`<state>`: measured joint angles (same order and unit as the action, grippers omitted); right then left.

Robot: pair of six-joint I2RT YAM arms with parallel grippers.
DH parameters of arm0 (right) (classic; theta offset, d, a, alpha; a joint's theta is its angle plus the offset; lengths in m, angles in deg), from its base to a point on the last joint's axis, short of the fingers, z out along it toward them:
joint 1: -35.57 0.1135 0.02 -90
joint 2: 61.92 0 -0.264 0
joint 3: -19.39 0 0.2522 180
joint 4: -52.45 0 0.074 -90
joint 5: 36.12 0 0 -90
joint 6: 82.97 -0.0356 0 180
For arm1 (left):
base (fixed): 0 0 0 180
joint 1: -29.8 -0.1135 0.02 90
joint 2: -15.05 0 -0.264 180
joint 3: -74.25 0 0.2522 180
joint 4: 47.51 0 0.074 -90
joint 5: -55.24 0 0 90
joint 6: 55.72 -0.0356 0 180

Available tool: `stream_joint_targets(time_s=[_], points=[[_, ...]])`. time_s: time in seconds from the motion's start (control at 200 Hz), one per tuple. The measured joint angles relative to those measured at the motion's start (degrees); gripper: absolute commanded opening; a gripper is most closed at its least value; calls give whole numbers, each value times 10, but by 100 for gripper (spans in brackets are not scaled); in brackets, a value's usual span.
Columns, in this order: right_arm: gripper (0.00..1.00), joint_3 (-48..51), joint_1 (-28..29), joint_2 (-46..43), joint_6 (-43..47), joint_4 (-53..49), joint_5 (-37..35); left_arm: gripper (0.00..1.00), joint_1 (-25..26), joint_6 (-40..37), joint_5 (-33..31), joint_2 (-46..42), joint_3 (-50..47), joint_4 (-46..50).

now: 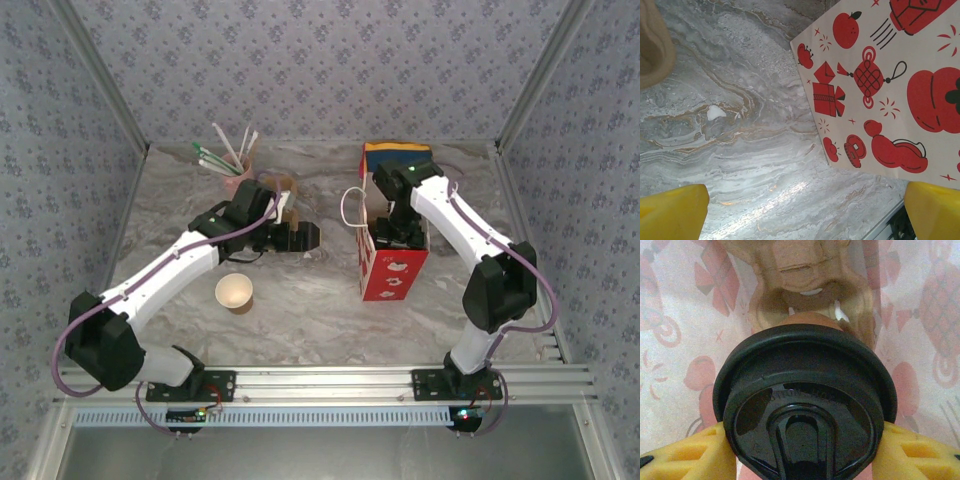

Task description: Pack the takeout coffee

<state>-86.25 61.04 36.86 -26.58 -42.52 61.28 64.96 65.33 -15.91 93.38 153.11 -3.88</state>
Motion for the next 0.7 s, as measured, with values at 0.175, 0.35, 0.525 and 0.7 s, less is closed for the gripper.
stream_joint_targets(time_s=[0.175,0.35,0.525,0.7], points=[[60,-3,-3,0,2,0,-6,100,1,0,0,0,0,0],[59,-3,-3,0,7,0,-7,100,3,0,0,0,0,0],[59,-3,-5,1,11,2,-8,100,6,0,0,0,0,0],[59,-3,-7,1,15,3,-8,100,6,0,0,0,0,0]])
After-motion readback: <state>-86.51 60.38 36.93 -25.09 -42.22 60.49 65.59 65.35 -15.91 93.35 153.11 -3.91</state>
